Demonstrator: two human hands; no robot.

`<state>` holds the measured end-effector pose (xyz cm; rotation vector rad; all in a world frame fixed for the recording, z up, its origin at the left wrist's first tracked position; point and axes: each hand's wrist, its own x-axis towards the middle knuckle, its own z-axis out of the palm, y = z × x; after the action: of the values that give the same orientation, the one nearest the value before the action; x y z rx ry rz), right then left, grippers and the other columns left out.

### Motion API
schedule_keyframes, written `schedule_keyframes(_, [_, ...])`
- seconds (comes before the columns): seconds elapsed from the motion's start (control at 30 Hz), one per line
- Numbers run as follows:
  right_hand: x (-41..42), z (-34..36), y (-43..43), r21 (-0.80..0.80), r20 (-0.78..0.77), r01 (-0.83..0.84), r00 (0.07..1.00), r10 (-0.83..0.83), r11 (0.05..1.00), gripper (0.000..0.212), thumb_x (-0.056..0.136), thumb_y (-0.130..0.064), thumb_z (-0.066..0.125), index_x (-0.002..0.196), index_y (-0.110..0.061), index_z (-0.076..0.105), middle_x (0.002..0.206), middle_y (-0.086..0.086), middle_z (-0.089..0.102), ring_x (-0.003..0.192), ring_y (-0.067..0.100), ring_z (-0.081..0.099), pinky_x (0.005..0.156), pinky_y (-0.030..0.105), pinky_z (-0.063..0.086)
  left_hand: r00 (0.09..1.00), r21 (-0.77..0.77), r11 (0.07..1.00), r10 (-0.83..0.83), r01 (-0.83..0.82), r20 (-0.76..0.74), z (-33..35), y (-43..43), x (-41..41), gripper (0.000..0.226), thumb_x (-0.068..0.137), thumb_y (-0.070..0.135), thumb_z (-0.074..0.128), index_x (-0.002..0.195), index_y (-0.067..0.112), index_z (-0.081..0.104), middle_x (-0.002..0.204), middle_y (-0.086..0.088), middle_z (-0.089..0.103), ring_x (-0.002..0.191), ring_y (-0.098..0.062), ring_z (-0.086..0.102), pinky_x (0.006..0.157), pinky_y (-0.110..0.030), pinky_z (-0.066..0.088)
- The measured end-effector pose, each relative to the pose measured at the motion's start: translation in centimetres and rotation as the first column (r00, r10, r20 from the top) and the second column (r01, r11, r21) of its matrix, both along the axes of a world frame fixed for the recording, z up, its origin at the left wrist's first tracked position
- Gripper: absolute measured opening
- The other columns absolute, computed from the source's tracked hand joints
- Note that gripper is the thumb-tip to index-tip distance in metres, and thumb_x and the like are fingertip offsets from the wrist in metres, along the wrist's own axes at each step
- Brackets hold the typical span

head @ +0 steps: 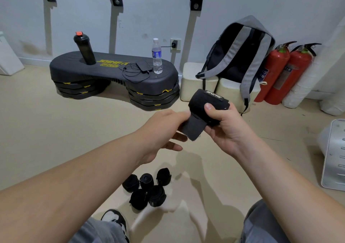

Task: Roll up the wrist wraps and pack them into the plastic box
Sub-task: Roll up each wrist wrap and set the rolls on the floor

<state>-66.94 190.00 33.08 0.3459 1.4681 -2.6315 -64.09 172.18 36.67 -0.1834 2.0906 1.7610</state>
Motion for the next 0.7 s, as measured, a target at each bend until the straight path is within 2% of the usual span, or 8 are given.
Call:
schedule_keyframes(0.1, [0.7,0.4,-0.1,0.07,-0.058,-0.034,0.998,0.038,0.997,0.051,0.091,0.014,0.065,0.134,-0.013,0.057,0.119,0.012,0.075,0.1,0.029,0.079,0.088,0.047,0.064,0.993,0.066,0.991,0.115,-0.117,0.032,0.1,-0.3,-0.7,0.055,0.104,0.062,0.051,0.122,0.011,0.063,0.108,-0.011,0.071,0.084,-0.022,0.072,0.082,-0.043,0.065])
schedule_keyframes(0.17, [1.4,0.6,-0.4,0.155,-0.121,-0.103,0.985,0.122,0.983,0.056,0.086,0.022,0.065,0.128,-0.015,0.061,0.106,0.008,0.077,0.093,0.027,0.079,0.082,0.045,0.065,0.993,0.12,0.986,0.114,-0.116,0.029,0.1,-0.4,-1.0,0.057,0.103,0.066,0.05,0.123,0.016,0.068,0.117,-0.011,0.075,0.086,-0.023,0.076,0.084,-0.042,0.067])
schedule_keyframes(0.23, [1.9,0.6,-0.8,0.221,-0.159,-0.175,0.964,0.213,0.959,0.061,0.08,0.029,0.065,0.12,-0.017,0.063,0.097,0.005,0.078,0.091,0.025,0.078,0.078,0.042,0.065,0.997,0.137,0.988,0.069,-0.07,0.016,0.1,-0.4,-1.1,0.052,0.102,0.066,0.052,0.12,0.022,0.075,0.114,-0.005,0.08,0.092,-0.026,0.079,0.087,-0.041,0.066])
schedule_keyframes(0.33, [2.2,0.4,-1.0,0.276,-0.182,-0.233,0.94,0.289,0.933,0.067,0.075,0.035,0.063,0.115,-0.019,0.067,0.101,0.011,0.075,0.093,0.028,0.075,0.081,0.042,0.065,0.999,0.063,0.998,-0.027,0.026,0.02,-0.2,-0.5,-1.2,0.058,0.099,0.072,0.051,0.12,0.024,0.076,0.112,-0.003,0.082,0.096,-0.024,0.079,0.083,-0.038,0.063])
schedule_keyframes(0.43, [2.0,0.2,-1.0,0.31,-0.199,-0.248,0.927,0.317,0.918,0.07,0.073,0.037,0.061,0.11,-0.022,0.07,0.109,0.016,0.071,0.096,0.03,0.072,0.079,0.041,0.063,0.992,0.068,0.991,-0.115,0.112,0.046,-0.6,-0.6,-1.1,0.063,0.097,0.076,0.049,0.124,0.024,0.074,0.113,-0.006,0.081,0.093,-0.029,0.079,0.093,-0.044,0.063])
schedule_keyframes(0.5, [2.0,0.1,-0.9,0.321,-0.202,-0.264,0.919,0.338,0.909,0.07,0.074,0.036,0.062,0.108,-0.024,0.071,0.109,0.017,0.07,0.096,0.03,0.071,0.077,0.04,0.063,0.99,0.09,0.987,-0.137,0.133,0.038,-0.7,-0.6,-1.1,0.061,0.099,0.071,0.051,0.127,0.022,0.072,0.108,-0.005,0.08,0.081,-0.024,0.076,0.095,-0.043,0.062])
schedule_keyframes(0.57, [2.0,0.0,-0.9,0.33,-0.201,-0.288,0.909,0.365,0.899,0.07,0.075,0.034,0.062,0.107,-0.027,0.072,0.109,0.016,0.069,0.095,0.03,0.071,0.074,0.039,0.062,0.99,0.118,0.984,-0.14,0.135,0.03,-0.7,-0.7,-1.1,0.058,0.101,0.064,0.055,0.127,0.016,0.073,0.103,-0.009,0.077,0.075,-0.021,0.069,0.087,-0.039,0.063])
schedule_keyframes(0.7, [1.9,0.0,-0.9,0.319,-0.178,-0.298,0.914,0.365,0.9,0.076,0.072,0.034,0.058,0.111,-0.03,0.071,0.112,0.012,0.068,0.092,0.028,0.068,0.067,0.038,0.061,0.996,0.145,0.985,-0.09,0.091,-0.01,-0.9,-0.8,-1.0,0.044,0.102,0.052,0.063,0.123,0.014,0.075,0.112,-0.009,0.08,0.086,-0.021,0.073,0.075,-0.033,0.063])
